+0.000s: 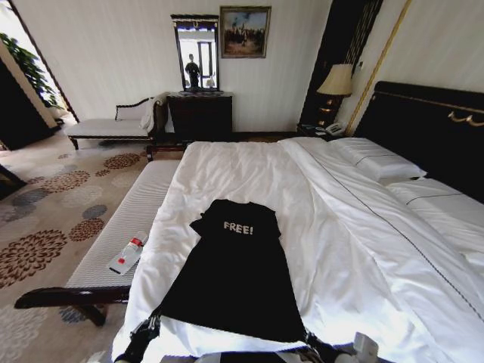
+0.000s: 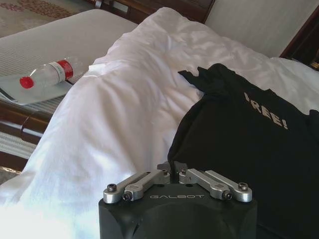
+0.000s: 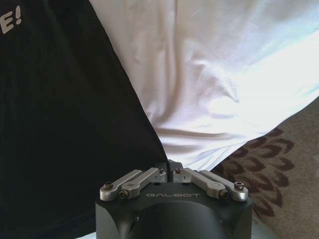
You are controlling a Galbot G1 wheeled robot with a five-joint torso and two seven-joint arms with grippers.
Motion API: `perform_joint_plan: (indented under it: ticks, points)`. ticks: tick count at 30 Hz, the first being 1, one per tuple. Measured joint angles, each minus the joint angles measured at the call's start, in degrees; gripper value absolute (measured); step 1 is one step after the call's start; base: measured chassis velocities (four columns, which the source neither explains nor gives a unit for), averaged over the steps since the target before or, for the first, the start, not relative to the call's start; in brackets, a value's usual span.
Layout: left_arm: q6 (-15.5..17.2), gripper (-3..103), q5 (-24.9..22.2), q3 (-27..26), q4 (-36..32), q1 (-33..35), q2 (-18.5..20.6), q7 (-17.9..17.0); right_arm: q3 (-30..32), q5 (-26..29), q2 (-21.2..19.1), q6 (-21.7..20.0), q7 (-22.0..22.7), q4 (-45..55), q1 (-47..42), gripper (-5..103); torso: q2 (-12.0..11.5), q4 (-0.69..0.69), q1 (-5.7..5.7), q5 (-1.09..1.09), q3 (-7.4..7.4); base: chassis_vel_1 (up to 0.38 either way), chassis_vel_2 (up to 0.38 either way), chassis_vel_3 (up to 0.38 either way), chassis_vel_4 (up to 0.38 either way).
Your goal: Fold the clothes on the bed.
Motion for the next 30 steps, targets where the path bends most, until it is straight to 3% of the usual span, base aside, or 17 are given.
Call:
perform_joint_plan:
  ticks: [5, 9, 27, 28, 29, 30]
  points:
    - [-2.09, 2, 4.66, 2.25, -1.18, 4.77, -1.61, -1.36, -0.66, -3.24, -0.23, -0.05, 0.95, 0.33, -0.88, 1, 0.0, 0.0, 0.0, 0.0, 0.0, 0.0, 0.0, 0.0, 0.0]
    - [-2.69, 2, 5.15, 2.73, -0.62, 5.61, -2.07, -1.62, -0.9, -4.59, -0.39, -0.05, 1.43, -0.1, -1.02, 1, 0.0, 0.0, 0.0, 0.0, 0.0, 0.0, 0.0, 0.0, 0.0]
    - [-1.34, 0, 8.07, 5.07, 4.64, 0.55, -0.84, -3.59, -4.6, -9.59, 0.97, 0.18, -0.15, -3.58, 2.23, 1, -0.01, -0.01, 0.0, -0.01, 0.01, 0.0, 0.0, 0.0, 0.0]
    - [-0.99, 4, 8.75, 5.24, 4.98, 0.44, -0.68, -3.96, -4.97, -10.91, 0.99, 0.33, -0.93, -3.62, 2.41, 0, -0.01, -0.01, 0.0, -0.01, 0.01, 0.0, 0.0, 0.0, 0.0]
    - [-0.63, 10, 9.14, 5.33, 5.25, 0.29, -0.63, -4.4, -5.23, -11.77, 1.0, 0.42, -1.32, -3.62, 2.46, 4, -0.01, 0.0, 0.0, 0.0, 0.0, 0.0, 0.0, 0.0, 0.0]
    - [-0.63, 10, 9.14, 5.33, 5.25, 0.29, -0.63, -4.4, -5.23, -11.77, 1.0, 0.42, -1.32, -3.62, 2.46, 4, -0.01, 0.0, 0.0, 0.0, 0.0, 0.0, 0.0, 0.0, 0.0]
